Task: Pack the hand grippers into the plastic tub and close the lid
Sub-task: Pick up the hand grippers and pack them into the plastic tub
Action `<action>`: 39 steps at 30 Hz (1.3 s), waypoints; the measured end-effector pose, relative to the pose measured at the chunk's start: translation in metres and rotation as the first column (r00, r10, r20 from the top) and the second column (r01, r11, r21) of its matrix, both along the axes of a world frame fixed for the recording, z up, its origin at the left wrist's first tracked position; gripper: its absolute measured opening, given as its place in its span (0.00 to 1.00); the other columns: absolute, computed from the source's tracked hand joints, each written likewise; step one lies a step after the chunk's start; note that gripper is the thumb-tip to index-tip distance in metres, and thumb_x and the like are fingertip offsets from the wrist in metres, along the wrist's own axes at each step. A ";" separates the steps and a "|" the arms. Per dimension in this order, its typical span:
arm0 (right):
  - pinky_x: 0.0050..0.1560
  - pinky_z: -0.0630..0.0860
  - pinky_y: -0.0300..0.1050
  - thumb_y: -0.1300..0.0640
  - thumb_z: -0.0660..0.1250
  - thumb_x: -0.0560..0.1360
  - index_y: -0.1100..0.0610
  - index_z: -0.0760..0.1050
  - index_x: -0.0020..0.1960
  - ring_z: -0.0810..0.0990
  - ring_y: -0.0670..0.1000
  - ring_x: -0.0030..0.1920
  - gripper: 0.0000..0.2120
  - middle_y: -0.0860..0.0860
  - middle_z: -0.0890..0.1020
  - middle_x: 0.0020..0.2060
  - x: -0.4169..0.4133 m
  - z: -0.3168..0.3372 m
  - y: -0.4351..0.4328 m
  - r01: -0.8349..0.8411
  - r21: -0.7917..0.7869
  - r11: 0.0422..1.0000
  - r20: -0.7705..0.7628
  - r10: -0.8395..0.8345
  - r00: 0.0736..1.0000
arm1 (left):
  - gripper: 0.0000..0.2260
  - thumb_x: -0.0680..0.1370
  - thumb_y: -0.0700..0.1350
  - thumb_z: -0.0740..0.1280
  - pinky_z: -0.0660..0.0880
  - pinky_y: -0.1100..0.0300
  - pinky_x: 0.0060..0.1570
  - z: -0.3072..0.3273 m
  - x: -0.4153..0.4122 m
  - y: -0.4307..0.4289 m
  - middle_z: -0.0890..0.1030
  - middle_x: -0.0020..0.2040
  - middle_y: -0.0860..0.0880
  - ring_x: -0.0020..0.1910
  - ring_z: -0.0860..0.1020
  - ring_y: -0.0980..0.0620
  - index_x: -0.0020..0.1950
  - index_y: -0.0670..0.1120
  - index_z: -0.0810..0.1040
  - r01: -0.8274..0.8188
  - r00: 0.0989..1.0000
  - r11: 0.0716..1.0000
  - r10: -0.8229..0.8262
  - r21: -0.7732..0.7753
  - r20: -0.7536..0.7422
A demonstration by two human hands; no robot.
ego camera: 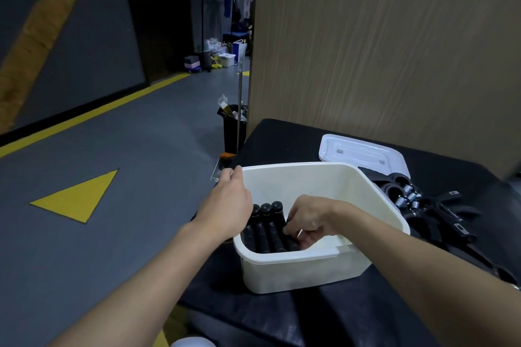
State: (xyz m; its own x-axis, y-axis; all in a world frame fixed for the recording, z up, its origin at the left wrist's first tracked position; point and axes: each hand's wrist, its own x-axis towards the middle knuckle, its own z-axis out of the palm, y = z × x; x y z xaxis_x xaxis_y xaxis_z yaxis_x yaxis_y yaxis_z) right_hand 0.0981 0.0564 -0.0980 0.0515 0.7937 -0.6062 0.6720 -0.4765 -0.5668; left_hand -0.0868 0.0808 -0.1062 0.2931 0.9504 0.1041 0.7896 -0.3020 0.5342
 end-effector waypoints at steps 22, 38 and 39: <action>0.46 0.82 0.48 0.57 0.63 0.79 0.66 0.78 0.56 0.82 0.54 0.38 0.13 0.59 0.85 0.48 0.007 0.011 -0.010 -0.071 0.062 0.996 0.118 0.063 0.991 | 0.17 0.80 0.38 0.53 0.69 0.55 0.49 0.004 -0.001 0.006 0.68 0.68 0.45 0.52 0.72 0.46 0.68 0.35 0.66 -0.024 0.994 0.999 0.028 -0.039 0.106; 0.45 0.71 0.45 0.60 0.65 0.75 0.65 0.78 0.47 0.77 0.59 0.44 0.08 0.62 0.83 0.45 0.192 0.009 -0.049 0.360 0.570 0.739 0.298 -0.594 0.747 | 0.20 0.81 0.35 0.53 0.66 0.63 0.43 0.010 0.007 0.015 0.68 0.72 0.49 0.51 0.67 0.53 0.72 0.42 0.68 0.026 0.987 1.000 -0.023 -0.016 0.157; 0.43 0.70 0.44 0.58 0.67 0.74 0.63 0.78 0.43 0.77 0.58 0.43 0.08 0.61 0.82 0.42 0.194 0.002 -0.050 0.332 0.512 0.793 0.335 -0.539 0.773 | 0.20 0.81 0.35 0.53 0.67 0.63 0.44 0.010 0.007 0.015 0.67 0.72 0.49 0.51 0.67 0.53 0.73 0.43 0.68 0.025 0.988 1.000 -0.022 -0.014 0.152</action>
State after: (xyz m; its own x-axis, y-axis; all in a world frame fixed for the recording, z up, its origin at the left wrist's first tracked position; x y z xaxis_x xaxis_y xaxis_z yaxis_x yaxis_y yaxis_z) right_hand 0.2921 0.0060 -0.0963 0.6311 0.7737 -0.0563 0.6680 -0.5789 -0.4675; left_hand -0.0798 0.0955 -0.0959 0.2972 0.9454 0.1338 0.6914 -0.3097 0.6527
